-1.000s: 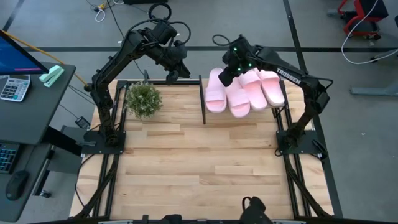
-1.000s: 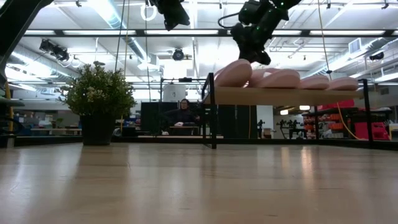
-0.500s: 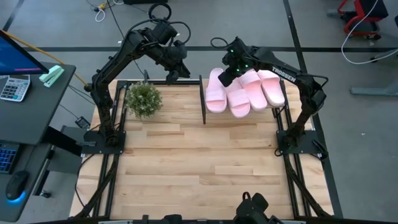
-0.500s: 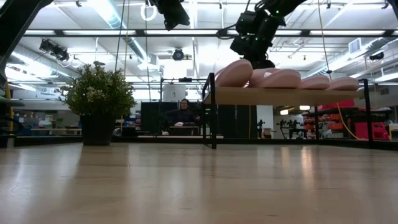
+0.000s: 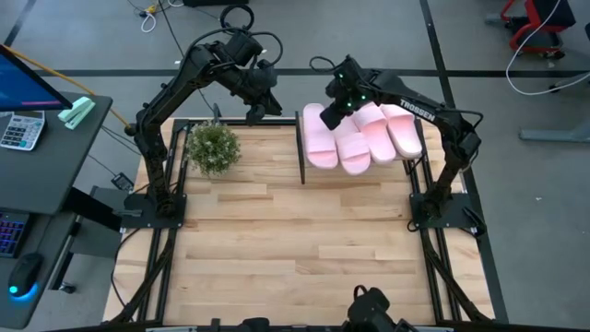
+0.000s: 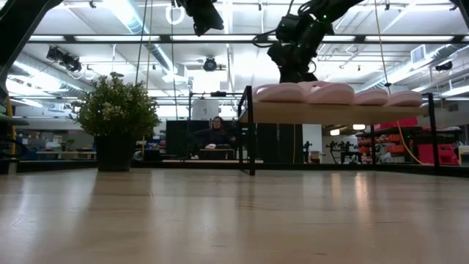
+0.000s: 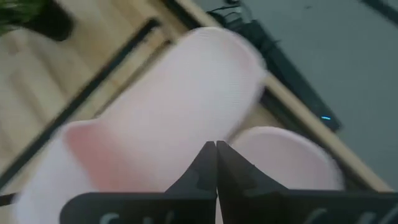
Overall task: Pick and place slides into the shelf
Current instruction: Adjust the slides on the shelf
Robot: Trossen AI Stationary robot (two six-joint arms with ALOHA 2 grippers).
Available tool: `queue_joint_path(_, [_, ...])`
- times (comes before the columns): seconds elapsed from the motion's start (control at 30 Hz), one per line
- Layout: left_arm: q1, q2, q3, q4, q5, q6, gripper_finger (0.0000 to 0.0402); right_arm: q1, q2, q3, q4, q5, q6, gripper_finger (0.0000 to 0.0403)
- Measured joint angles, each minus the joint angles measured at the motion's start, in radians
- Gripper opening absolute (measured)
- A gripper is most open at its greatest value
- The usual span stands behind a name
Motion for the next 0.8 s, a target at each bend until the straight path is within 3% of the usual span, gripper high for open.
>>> queue_joint_path(0.13, [0.0,0.0,0.0,0.0,0.0,0.0,0.0087,-0.001,-0.012,0.0,0.0,0.078,0.008,0.0003])
queue_joint_path(0.33, [-0.006,0.0,0.0,-0.039,0.0,0.013,0.0084,0.009,-0.107,0.0,-0.025,0.063,-0.046,0.0013])
queue_joint_path(0.57, [-0.04,0.0,0.0,-0.11,0.011,0.077,0.0029,0.12,-0.284,0.0,-0.25,0.087,-0.269,0.0003])
queue_joint_path(0.7, [-0.071,0.0,0.0,-0.091,0.116,0.087,0.0008,0.214,-0.371,-0.009,-0.301,0.082,-0.234,0.0003])
queue_joint_path(0.8, [-0.119,0.0,0.0,-0.036,0.118,0.063,0.0005,0.266,-0.428,-0.05,-0.296,0.129,-0.164,0.0002])
